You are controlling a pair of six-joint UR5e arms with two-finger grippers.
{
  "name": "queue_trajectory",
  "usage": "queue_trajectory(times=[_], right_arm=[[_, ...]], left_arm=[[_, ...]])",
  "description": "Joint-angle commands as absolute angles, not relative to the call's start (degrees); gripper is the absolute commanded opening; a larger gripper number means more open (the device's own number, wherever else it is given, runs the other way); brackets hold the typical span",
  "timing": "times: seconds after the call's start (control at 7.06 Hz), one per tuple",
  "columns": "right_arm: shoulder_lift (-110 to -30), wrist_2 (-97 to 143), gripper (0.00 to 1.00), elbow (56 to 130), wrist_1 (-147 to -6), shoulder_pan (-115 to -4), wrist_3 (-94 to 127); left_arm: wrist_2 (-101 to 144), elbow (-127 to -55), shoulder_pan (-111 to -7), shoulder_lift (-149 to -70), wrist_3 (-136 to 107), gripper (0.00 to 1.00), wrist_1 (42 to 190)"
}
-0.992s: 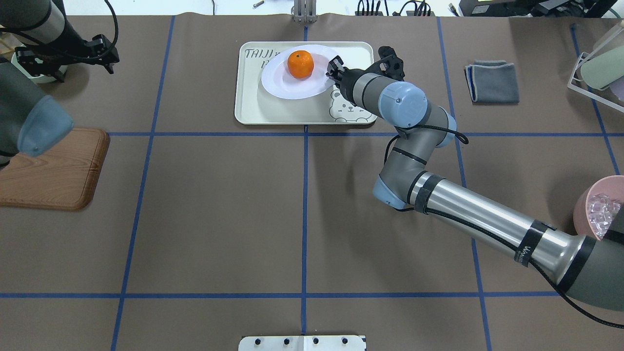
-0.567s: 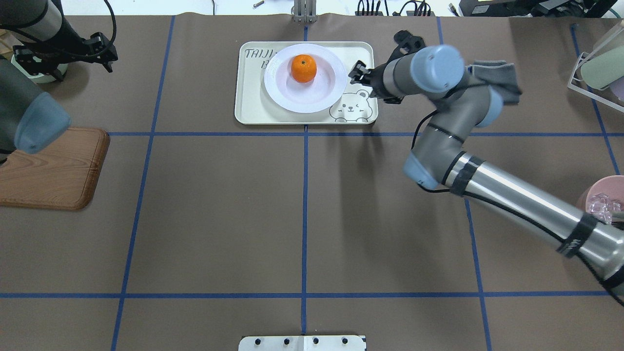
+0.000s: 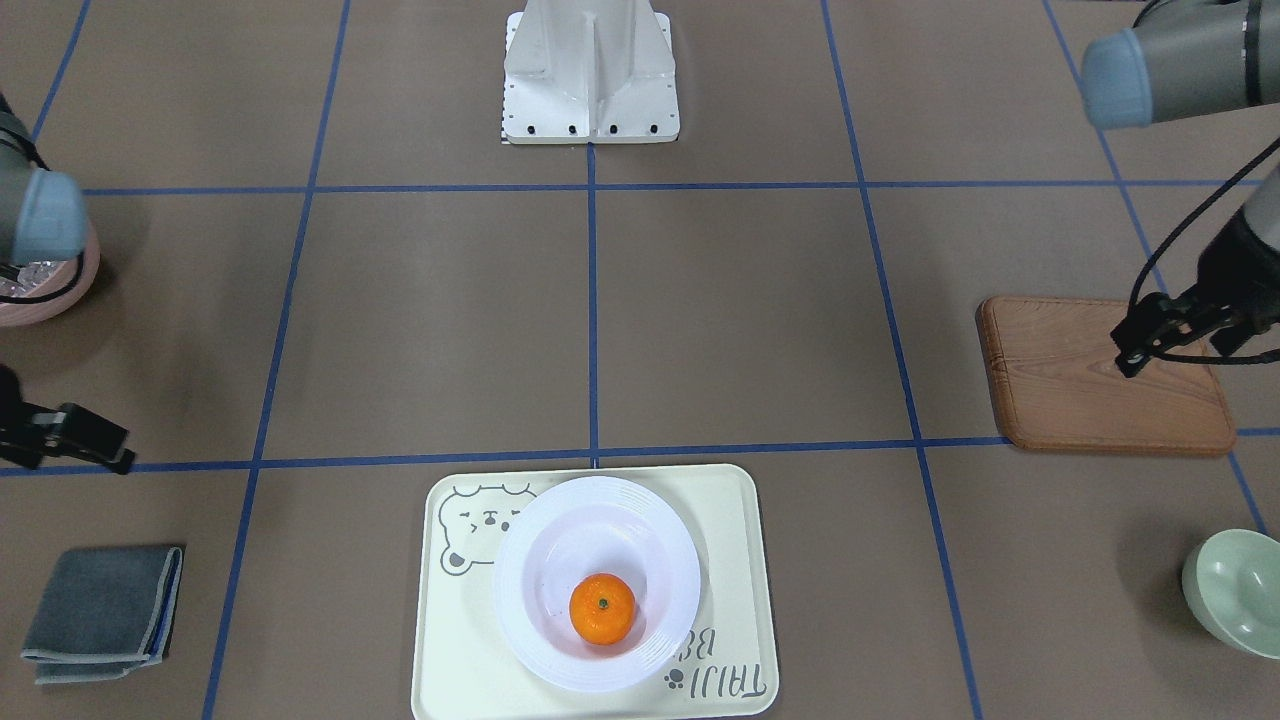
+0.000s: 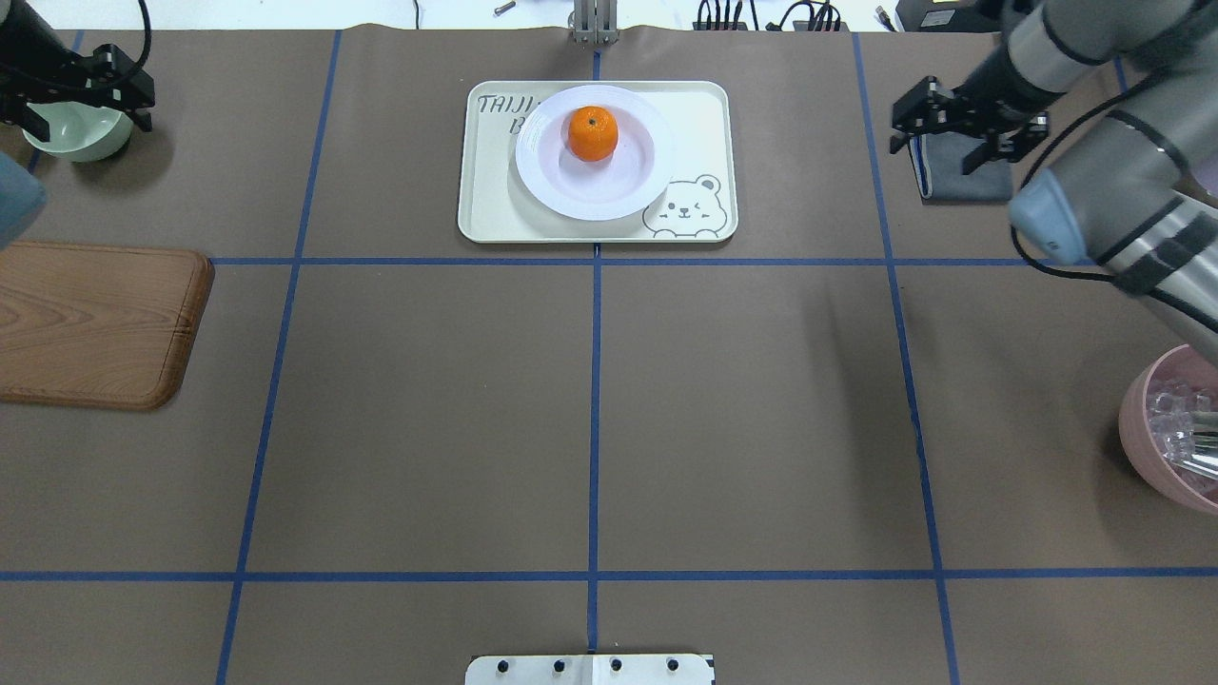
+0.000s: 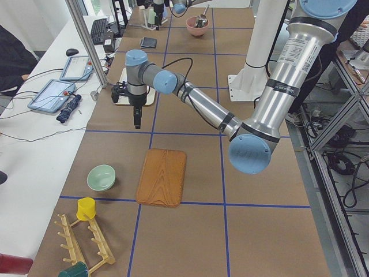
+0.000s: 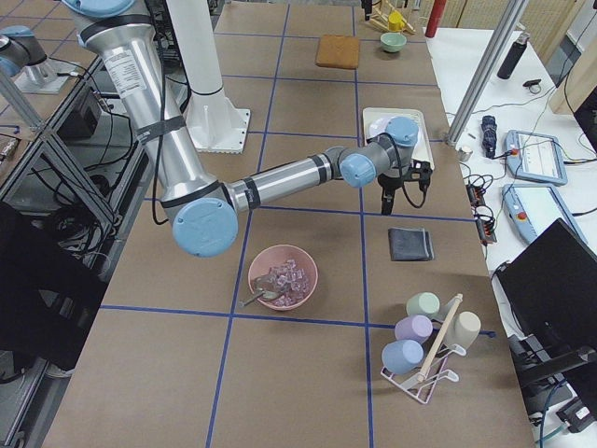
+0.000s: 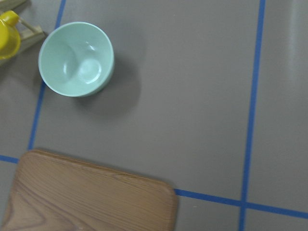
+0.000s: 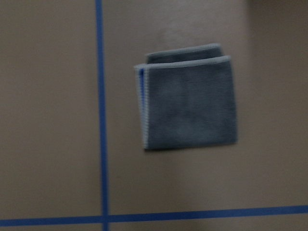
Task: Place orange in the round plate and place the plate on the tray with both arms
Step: 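Release the plate and lift the right gripper away from the tray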
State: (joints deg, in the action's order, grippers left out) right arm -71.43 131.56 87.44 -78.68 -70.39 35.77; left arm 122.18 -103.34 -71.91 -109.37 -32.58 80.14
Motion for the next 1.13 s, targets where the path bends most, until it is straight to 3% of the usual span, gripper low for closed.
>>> queue_trajectory(times=[0.0,0.28,0.71,0.99], right_arm=[[-84.41,130.26,1.00,87.72,-80.24,-82.91,-1.86],[-89.54,126.94,1.00,87.80,-81.29,-88.93,-7.12],[-87.19,126.47,1.00,93.66,-97.87,-89.82,-6.77],[-87.10,130.84,1.00,94.40,-99.76,-89.82,-6.42]], left_arm=[[127.85,-103.89,-80.64,-101.12,-12.12,0.98,80.50],[128.67,-102.41,-86.81,-94.94,0.32,0.98,80.16],[128.85,-100.64,-88.42,-90.98,0.61,0.98,80.16],[129.02,-95.64,-88.77,-90.79,0.62,0.98,81.04]])
